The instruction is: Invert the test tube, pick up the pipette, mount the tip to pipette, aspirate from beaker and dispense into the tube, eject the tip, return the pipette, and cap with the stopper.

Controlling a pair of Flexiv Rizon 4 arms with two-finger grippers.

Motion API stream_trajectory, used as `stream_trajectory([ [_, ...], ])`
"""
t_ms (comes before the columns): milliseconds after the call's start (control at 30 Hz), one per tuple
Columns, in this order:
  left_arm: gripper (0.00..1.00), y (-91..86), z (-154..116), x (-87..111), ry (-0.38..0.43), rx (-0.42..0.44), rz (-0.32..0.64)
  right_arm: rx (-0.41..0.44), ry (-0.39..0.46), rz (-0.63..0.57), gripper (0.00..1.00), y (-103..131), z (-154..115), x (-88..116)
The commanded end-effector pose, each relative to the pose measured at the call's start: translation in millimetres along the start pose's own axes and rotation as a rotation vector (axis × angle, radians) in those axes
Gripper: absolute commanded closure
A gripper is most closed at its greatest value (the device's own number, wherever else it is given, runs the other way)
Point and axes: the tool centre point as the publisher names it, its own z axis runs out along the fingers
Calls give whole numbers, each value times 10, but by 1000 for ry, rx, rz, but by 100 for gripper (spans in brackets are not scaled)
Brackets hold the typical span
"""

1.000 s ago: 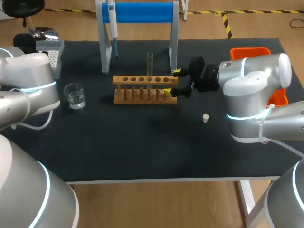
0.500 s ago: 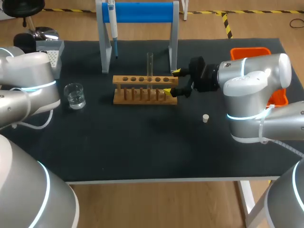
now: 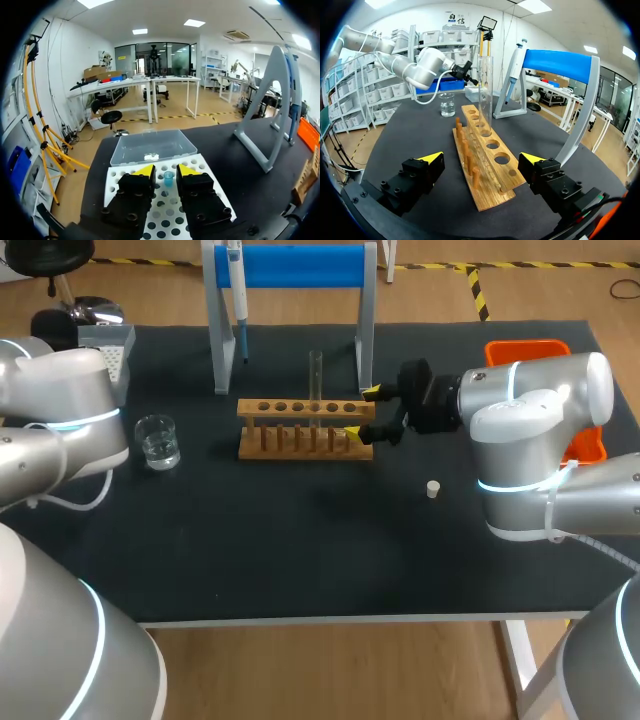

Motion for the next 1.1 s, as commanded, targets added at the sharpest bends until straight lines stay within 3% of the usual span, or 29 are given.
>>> stream_trajectory([
  [33,80,2,16,-8,0,-5,0,-1,1,0,0,-5,-6,-3],
  [233,89,6,5,-15,-1,-7,-2,-1,1,0,0,-5,-6,-3],
  [300,100,8,0,-17,-1,-7,-2,-1,1,0,0,-5,-6,-3],
  [700,100,-1,-27,-3,-2,-7,1,-1,1,0,0,-5,-6,-3],
  [1100,100,-183,-129,15,-14,8,19,-1,1,0,0,-5,-6,-3],
])
